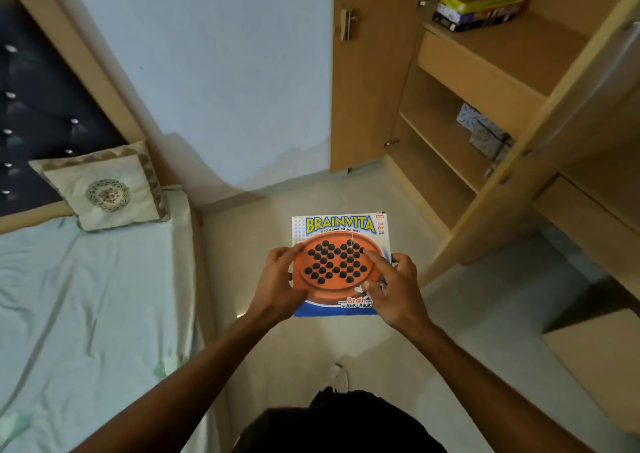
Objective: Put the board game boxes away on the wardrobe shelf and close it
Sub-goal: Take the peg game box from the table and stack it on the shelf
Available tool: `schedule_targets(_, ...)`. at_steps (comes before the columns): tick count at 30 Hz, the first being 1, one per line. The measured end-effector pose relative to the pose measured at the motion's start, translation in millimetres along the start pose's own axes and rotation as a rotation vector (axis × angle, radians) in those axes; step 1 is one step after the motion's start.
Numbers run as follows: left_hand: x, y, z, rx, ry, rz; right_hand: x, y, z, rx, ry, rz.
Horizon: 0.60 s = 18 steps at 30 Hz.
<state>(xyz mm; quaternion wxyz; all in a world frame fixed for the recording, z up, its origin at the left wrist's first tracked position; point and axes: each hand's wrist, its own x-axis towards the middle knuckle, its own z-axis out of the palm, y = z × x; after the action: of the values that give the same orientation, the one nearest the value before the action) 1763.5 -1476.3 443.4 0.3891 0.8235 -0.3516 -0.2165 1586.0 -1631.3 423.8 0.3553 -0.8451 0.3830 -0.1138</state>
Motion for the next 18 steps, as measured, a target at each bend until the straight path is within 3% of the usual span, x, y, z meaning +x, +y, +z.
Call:
schedule_targets(10,226,5,-23,0.023,-0.016,-0.047,223,-19,-5,-0.002,-0.007,-0.008)
schedule_targets(18,446,27,-23,0.022,-0.177,0.056,401,-20,-24,0.053,0.142,0.176)
